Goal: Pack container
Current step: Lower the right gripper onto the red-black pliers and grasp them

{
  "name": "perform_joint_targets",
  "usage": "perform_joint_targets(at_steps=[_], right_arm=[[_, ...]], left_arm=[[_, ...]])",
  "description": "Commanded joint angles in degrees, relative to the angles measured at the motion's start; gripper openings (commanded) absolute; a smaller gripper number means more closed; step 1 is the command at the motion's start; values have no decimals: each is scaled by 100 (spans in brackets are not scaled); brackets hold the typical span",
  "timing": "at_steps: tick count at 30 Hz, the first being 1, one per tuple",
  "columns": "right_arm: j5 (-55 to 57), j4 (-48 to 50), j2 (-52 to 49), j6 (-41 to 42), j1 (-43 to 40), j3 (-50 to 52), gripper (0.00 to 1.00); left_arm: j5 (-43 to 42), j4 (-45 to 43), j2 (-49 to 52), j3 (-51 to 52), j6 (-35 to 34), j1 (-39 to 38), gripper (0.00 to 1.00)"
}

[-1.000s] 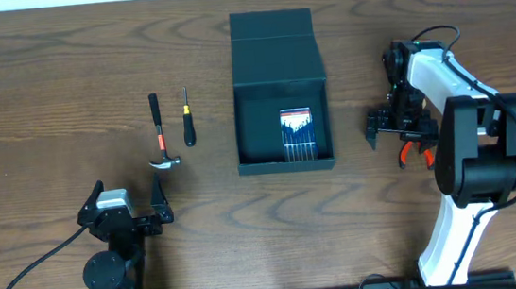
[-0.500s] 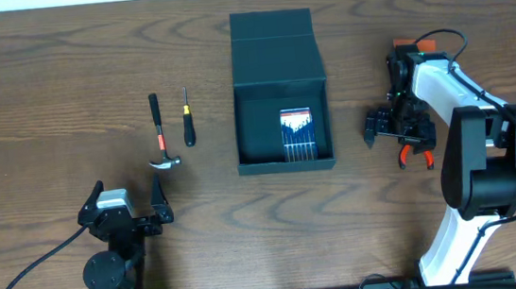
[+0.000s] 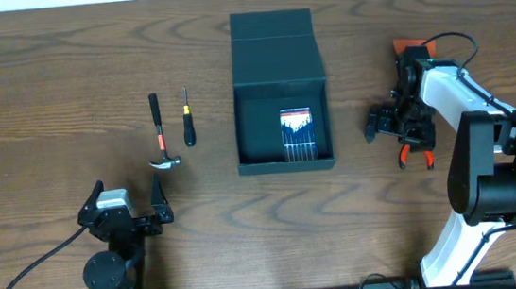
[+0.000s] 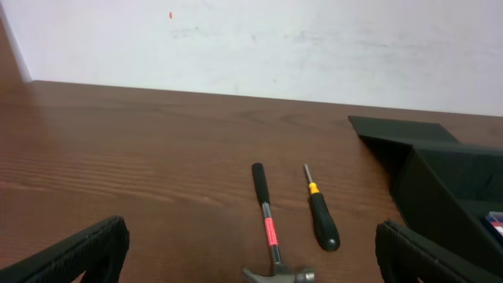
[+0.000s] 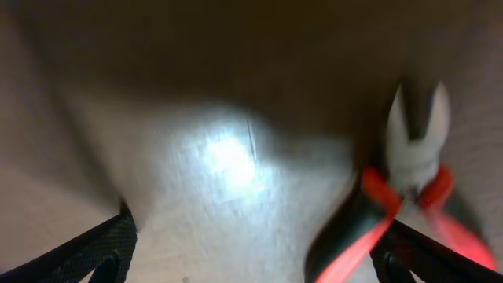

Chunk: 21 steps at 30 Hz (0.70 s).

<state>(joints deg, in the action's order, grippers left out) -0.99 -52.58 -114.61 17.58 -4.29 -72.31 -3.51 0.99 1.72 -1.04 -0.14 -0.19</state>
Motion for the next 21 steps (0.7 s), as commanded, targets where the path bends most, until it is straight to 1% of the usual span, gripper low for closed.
perform_joint_targets(at_steps=[1,9,12,15,17,21], right_arm=[[573,404,-765,170,-216,378,95],[658,444,-765,170,-422,378,94],[660,498,-765,162,-426,378,92],[651,507,-765,98,-424,378,89],[586,518,-765,11,-424,378,84],[503,551,-765,-48,-424,378,80]], left_arm=[[-52,24,-37,81,33,-26,99],[-52,24,-37,81,33,-26,98],[-52,24,-37,81,33,-26,99],[-52,24,-37,81,33,-26,99],[-52,24,-37,81,33,-26,99],[-52,24,-37,81,33,-26,99]])
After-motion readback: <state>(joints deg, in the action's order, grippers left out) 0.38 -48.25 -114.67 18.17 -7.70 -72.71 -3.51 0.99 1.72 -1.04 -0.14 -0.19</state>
